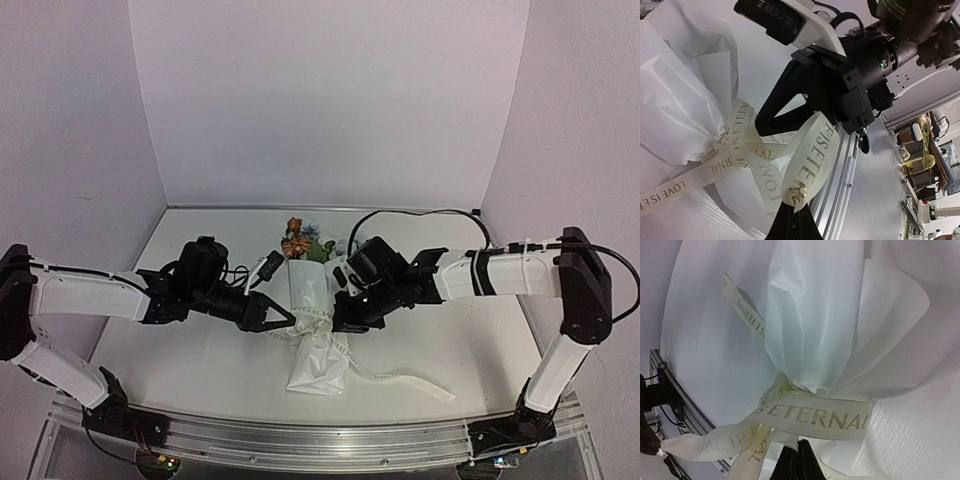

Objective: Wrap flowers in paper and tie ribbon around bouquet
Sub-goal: Cross the half-tied ribbon over the folded bouquet.

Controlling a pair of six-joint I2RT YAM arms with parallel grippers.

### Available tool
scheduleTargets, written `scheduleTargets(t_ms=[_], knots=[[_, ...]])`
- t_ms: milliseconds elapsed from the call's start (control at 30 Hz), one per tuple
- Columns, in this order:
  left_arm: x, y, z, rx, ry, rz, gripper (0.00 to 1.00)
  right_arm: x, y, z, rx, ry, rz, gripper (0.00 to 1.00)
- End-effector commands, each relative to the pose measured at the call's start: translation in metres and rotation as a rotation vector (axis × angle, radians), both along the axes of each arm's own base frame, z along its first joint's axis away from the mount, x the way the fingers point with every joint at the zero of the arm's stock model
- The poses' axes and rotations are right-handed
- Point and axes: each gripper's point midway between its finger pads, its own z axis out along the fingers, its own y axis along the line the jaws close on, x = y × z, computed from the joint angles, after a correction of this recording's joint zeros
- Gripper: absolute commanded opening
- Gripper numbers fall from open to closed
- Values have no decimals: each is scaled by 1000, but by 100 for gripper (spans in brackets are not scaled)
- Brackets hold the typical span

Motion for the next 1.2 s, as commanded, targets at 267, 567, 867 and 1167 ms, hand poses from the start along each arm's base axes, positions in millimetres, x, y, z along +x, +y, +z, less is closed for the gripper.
scheduleTargets(t_ms=[267,567,867,1167], knots=[[-34,-23,22,-14,-275,-101,2,9,2,-13,11,38,-93,0],[-72,-36,0,84,-448,-260,12,20,2,-22,-1,7,-128,0],[-69,-34,-7,189,-556,-244,32,22,1,-18,26,-18,-106,0],[-58,-21,29,154,-591,-117,48,19,2,-16,36,-24,-71,0]])
